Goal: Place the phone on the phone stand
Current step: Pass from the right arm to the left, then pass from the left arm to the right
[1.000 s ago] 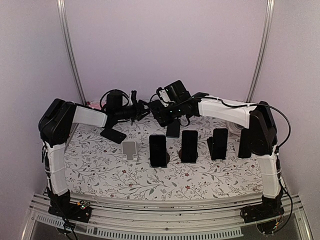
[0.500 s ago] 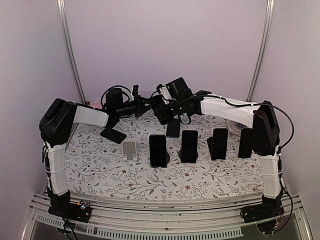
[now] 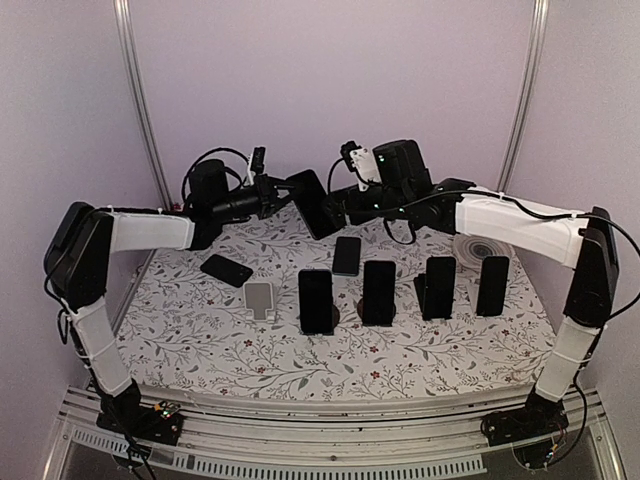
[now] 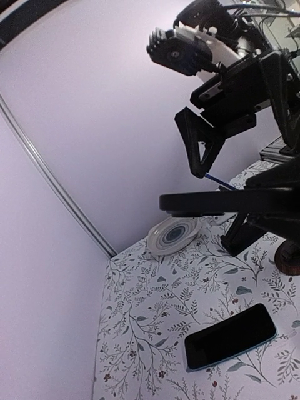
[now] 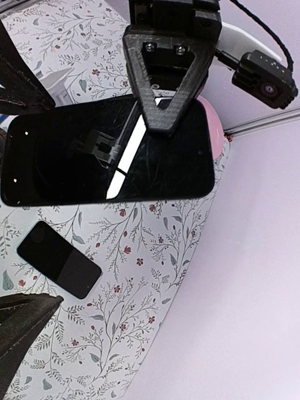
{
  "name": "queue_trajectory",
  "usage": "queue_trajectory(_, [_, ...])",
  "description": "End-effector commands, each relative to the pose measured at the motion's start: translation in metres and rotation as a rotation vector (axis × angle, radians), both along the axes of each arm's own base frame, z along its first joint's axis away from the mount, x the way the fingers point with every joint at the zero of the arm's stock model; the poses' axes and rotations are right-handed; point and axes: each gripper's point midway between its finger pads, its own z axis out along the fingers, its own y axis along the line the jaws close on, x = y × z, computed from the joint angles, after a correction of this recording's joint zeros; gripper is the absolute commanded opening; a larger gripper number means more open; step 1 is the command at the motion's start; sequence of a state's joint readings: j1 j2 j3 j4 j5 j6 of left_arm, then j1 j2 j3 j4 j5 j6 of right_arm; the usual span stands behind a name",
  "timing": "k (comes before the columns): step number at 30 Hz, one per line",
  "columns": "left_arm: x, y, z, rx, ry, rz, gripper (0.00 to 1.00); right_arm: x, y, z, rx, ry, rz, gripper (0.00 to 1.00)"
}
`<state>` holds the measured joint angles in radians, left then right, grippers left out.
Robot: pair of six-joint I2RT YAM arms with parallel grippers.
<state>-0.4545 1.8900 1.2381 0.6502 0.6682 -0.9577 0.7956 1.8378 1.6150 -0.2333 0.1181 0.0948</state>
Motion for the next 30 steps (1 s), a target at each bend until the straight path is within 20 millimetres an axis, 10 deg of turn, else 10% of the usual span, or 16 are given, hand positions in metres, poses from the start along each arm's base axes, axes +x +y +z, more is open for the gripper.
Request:
queue_trajectory(1, [-0.03, 0.009, 0.046, -0.013, -0.14, -0.008, 0.0, -0.023, -0.009, 0.04, 0.147, -0.066, 0.041, 0.99])
queue_trajectory(18, [-0.145, 0.017, 0.069, 0.036, -0.316, -0.069, 0.0, -0.126, -0.049, 0.068, 0.606, 0.01, 0.328, 0.99])
queue_trajectory(30, [-0.185, 0.009, 0.071, 0.005, -0.328, -0.11, 0.0, -0.187, -0.032, 0.024, 0.616, 0.22, 0.578, 0.94])
